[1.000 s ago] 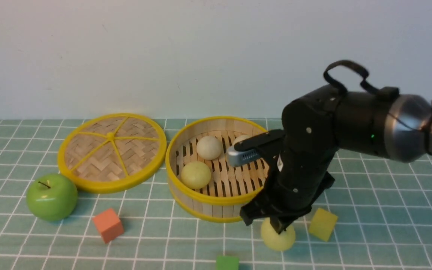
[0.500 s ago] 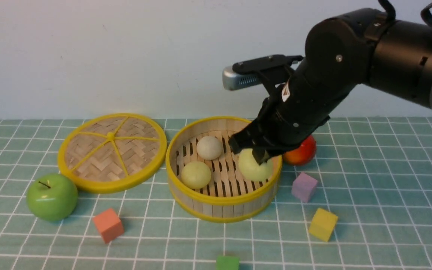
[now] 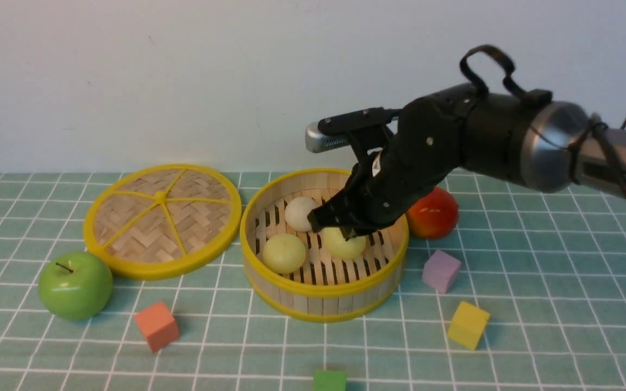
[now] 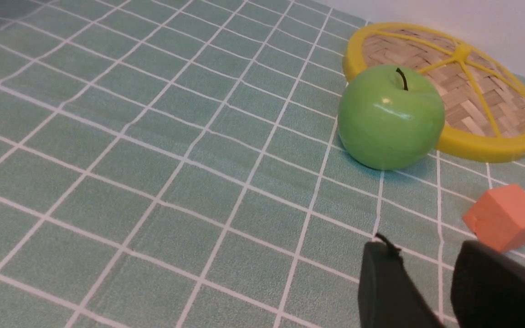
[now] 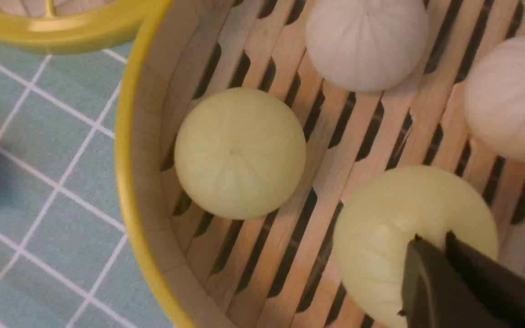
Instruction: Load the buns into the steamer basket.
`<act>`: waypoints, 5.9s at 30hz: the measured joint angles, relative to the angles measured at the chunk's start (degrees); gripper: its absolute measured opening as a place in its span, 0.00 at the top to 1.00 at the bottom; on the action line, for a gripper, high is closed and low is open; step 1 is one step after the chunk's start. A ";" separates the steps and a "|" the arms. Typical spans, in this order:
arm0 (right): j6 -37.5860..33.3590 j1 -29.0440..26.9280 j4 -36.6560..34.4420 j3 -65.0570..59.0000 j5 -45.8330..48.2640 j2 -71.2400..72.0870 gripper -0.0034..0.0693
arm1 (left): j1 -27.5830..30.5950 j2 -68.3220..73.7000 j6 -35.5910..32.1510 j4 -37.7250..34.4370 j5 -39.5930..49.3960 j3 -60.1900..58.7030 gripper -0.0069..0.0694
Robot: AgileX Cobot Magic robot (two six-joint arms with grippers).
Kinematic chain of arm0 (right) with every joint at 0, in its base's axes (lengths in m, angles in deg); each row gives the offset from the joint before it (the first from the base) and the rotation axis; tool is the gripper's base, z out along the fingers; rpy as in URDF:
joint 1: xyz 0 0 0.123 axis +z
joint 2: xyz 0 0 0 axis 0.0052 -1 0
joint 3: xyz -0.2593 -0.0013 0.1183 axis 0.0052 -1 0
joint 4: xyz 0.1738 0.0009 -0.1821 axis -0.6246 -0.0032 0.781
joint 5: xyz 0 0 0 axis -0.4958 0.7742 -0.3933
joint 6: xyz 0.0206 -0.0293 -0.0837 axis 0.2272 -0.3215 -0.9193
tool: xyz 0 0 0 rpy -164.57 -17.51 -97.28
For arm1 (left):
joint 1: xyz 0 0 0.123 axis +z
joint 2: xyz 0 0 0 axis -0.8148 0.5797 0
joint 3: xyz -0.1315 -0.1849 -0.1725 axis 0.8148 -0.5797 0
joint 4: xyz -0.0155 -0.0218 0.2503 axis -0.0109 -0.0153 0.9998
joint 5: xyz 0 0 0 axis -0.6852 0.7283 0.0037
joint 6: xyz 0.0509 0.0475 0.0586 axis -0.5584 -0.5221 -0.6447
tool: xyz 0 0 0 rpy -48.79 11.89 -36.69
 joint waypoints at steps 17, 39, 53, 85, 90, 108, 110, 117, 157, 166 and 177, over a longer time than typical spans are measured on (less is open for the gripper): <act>2.44 0.00 1.28 0.02 2.02 0.47 0.48 | 0.00 0.00 0.00 0.00 0.00 0.00 0.60; 5.15 0.00 6.12 -12.19 25.40 41.50 0.98 | 0.00 0.00 0.00 -0.05 0.00 0.00 0.60; 5.40 0.00 4.91 -31.88 30.27 55.93 0.98 | 0.00 0.00 0.00 -0.05 0.00 0.00 0.60; 2.93 -31.90 15.85 -85.45 -9.85 113.64 0.95 | 0.00 0.00 0.00 -0.05 0.06 0.00 0.60; 3.48 -33.43 17.43 -91.41 -14.56 115.72 0.94 | 0.00 0.00 0.00 -0.05 0.25 0.00 0.60; 3.93 -33.43 16.94 -91.45 -14.99 115.78 0.91 | 0.00 0.00 0.00 0.00 0.47 0.00 0.60; 4.04 -33.43 16.94 -91.45 -14.99 115.78 0.91 | 0.00 0.00 0.00 0.00 0.47 0.00 0.60; 4.05 -33.43 16.94 -91.45 -14.99 115.78 0.90 | 0.00 0.00 0.00 0.00 0.47 0.00 0.60; 4.05 -33.60 16.94 -91.45 -14.99 115.78 0.82 | 0.00 0.00 0.00 0.00 0.47 0.00 0.60; 4.10 -33.60 16.94 -91.45 -15.01 115.78 0.80 | 0.00 0.00 0.00 0.00 0.47 0.00 0.60; 4.10 -33.60 16.94 -91.45 -15.01 115.78 0.77 | 0.00 0.00 0.00 0.00 0.47 0.00 0.60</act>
